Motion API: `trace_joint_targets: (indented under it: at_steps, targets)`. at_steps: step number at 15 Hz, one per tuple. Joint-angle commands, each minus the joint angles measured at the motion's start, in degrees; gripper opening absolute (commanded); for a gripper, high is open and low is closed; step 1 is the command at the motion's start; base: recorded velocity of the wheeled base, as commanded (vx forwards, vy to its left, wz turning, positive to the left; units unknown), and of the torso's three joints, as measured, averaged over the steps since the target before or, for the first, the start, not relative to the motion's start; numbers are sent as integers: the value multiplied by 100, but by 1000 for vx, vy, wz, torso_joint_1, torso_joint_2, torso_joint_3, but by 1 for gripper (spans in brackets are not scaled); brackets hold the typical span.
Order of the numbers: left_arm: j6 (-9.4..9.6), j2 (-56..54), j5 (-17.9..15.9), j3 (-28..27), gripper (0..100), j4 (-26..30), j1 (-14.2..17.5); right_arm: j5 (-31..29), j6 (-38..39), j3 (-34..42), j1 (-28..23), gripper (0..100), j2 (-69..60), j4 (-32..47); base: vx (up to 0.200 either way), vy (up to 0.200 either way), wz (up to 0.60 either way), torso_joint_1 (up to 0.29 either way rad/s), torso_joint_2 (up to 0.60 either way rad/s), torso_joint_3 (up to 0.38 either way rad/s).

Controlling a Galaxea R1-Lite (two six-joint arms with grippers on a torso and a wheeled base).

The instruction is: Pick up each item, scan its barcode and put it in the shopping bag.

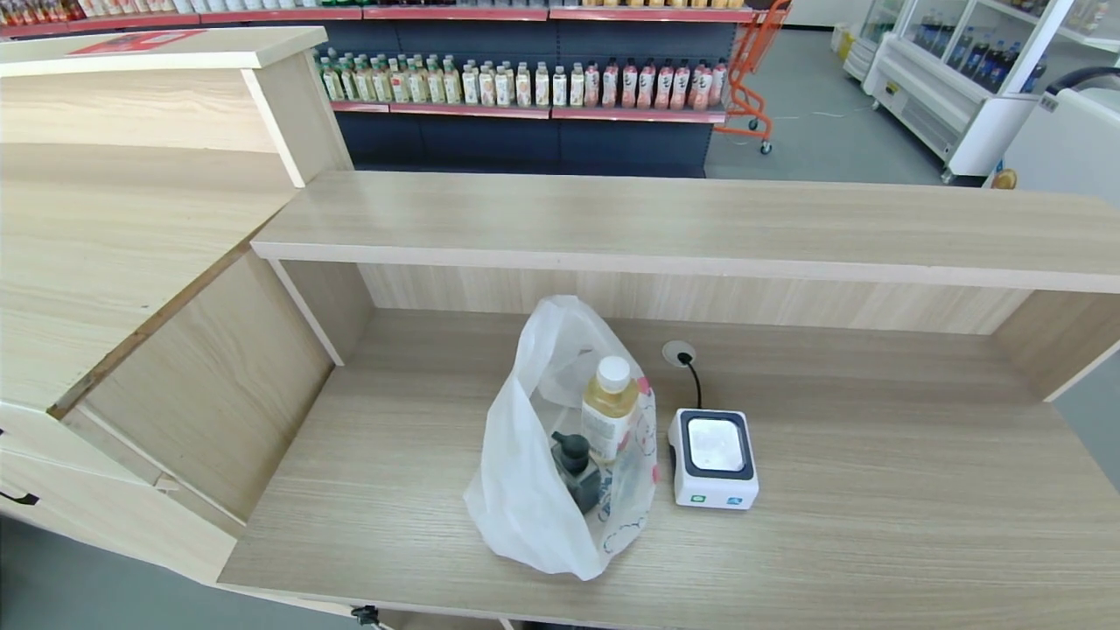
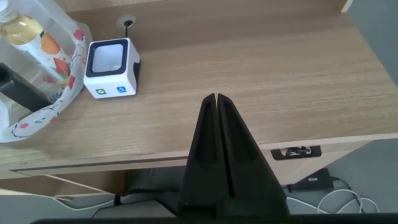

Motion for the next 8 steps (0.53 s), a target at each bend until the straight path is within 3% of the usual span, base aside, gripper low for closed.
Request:
trace_joint_targets:
  at_steps: [1, 7, 8]
  targets:
    - [-18, -2, 4, 0, 100, 0, -5, -2, -5, 0, -13, 0, 20, -1, 0, -200, 0, 12, 2, 2]
    - [9, 51, -5, 0, 100, 0, -14, -2, 4, 0, -13, 0, 20, -1, 0, 0, 0, 0, 0, 0]
    - [18, 59, -5, 0, 100, 0, -14, -2, 4, 0, -13, 0, 20, -1, 200, -200, 0, 7, 7, 2]
